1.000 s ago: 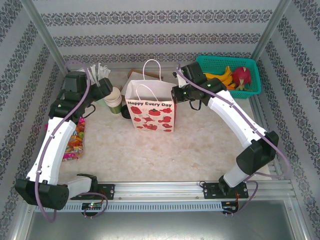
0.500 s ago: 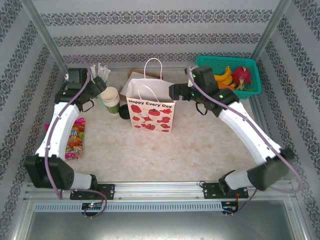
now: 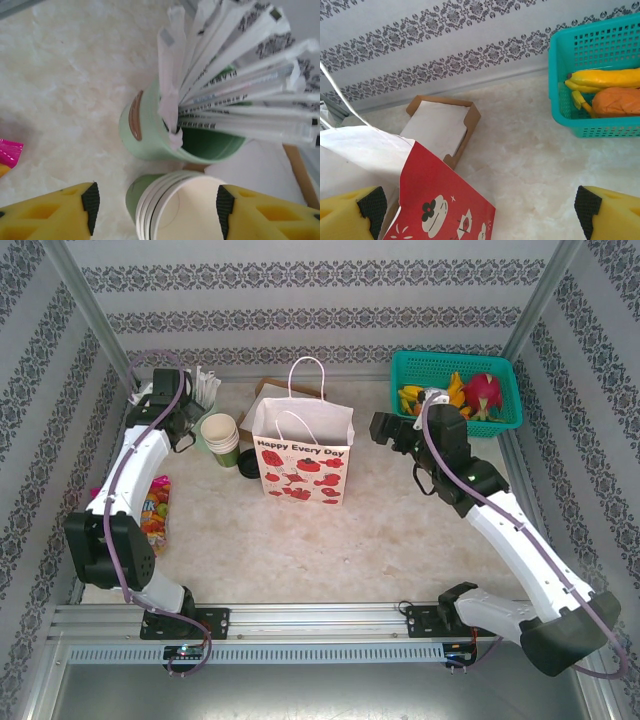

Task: Pack the takeout coffee

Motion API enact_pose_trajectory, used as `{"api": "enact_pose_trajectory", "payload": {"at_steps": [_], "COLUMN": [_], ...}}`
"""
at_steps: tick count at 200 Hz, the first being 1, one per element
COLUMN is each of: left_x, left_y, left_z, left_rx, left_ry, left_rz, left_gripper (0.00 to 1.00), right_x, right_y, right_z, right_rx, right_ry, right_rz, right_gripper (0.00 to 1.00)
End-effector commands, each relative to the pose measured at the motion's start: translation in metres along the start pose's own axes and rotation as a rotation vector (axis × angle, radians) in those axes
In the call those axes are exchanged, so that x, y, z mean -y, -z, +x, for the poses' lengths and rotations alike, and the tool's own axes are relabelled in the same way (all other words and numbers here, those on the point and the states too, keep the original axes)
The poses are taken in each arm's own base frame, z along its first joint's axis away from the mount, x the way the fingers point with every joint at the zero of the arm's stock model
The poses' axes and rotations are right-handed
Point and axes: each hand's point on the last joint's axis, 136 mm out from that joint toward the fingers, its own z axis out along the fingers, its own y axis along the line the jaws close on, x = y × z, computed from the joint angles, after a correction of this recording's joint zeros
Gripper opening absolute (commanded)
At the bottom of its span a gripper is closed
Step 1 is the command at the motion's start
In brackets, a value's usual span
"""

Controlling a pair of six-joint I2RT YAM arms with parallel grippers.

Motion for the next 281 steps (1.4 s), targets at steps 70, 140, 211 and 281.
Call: {"api": "enact_pose_trajectory", "payload": {"at_steps": [70,140,211,281], "left_x": [0.017,0.019,0.023,0.033], "left_y": [-0.031,-0.019,0.034,0.086], "left_z": [-0.01,-0.013,-0.024,-0.042], "left_rx": [0.021,0.039,0.088,0.152], "left_ry": [0.06,0.038,-0.002,-0.148], "left_rz": [-0.02,-0.022,0.064,0.173], "left_gripper": [0.45,0.07,0.0,0.0], "right_x": [0.004,0.008,0.01,0.001], "right_y": [0.021,0.027,0.026,0.011], "right_z": [-0.02,-0.02,-0.019,-0.017], "right_rx": [0.079,0.092,0.092,0.063], "right_ry": [-0.002,-0.004,-0.016,-0.004], "right_rz": [0.005,0.014,0.018,-0.017], "right_gripper": [0.98,0.98,0.98,0.98]}}
